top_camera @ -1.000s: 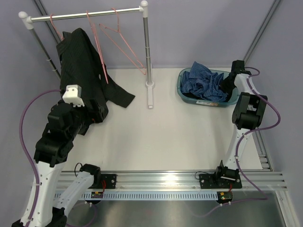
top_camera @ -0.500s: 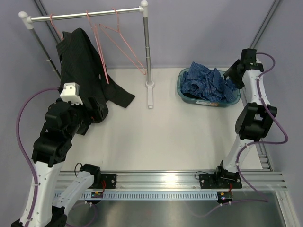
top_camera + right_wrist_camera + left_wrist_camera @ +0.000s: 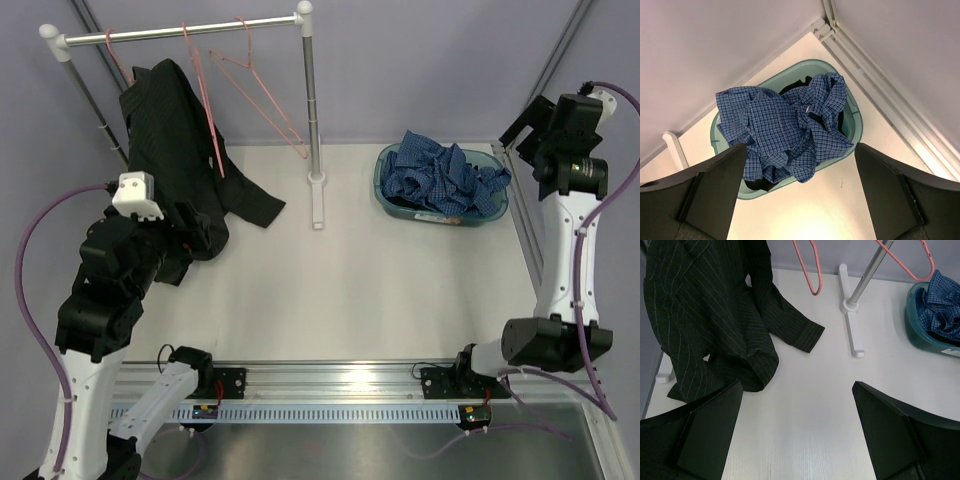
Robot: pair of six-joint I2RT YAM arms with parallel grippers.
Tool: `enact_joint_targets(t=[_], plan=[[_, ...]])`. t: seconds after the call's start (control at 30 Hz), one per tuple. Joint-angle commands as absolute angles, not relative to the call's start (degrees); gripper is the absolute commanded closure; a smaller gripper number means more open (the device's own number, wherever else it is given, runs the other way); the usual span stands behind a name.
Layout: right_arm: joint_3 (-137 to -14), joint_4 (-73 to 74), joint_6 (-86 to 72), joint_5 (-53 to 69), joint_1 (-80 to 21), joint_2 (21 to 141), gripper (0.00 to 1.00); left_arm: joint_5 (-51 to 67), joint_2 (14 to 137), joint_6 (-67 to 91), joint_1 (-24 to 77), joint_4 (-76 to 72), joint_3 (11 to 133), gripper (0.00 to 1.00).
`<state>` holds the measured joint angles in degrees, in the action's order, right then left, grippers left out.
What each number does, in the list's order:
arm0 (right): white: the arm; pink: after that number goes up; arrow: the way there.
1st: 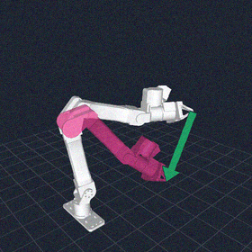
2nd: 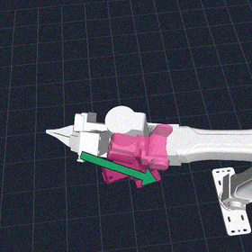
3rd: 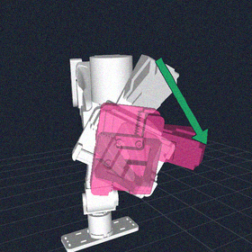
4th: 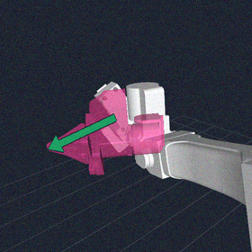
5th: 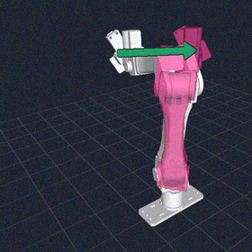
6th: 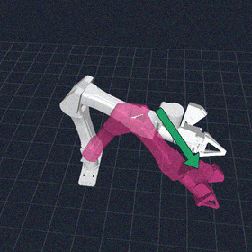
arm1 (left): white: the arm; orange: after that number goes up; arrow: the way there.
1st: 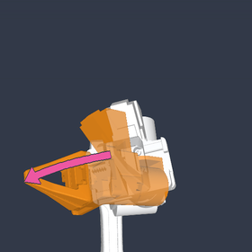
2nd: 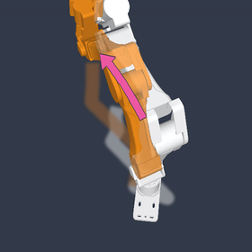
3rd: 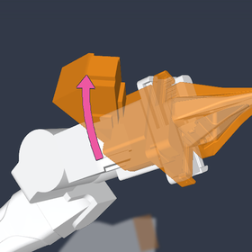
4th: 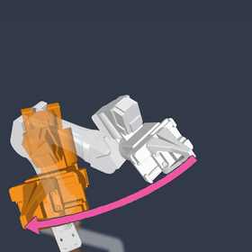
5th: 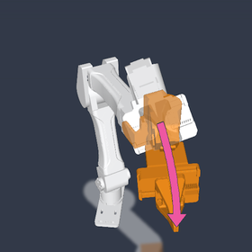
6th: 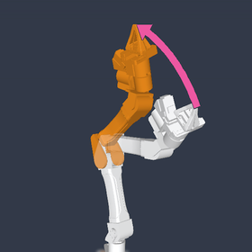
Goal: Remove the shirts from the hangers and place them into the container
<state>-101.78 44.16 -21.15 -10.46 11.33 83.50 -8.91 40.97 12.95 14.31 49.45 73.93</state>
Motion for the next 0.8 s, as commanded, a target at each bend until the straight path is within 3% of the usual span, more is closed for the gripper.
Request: enact_joint_targets(t=[0.0,0.33,0.57,0.77], plan=[[-99.1,40.5,-16.1,-11.7,10.8,76.1,0.0,-11.1,40.4,12.1,14.5,48.5,75.7,0.01],[-85.3,33.5,-13.8,-7.2,10.8,53.2,0.01,-15.6,38.6,10.8,16.5,49.8,76.2,0.01],[-81.3,32.8,-12.8,-6.7,9.4,45.0,0.01,-18.1,39.5,9.8,17.4,50.3,78.7,0.01],[-81.2,31.8,-9.8,-13.4,0.4,43.2,0.0,-21.1,37.8,11.9,17.4,47.5,78.0,0.01]])
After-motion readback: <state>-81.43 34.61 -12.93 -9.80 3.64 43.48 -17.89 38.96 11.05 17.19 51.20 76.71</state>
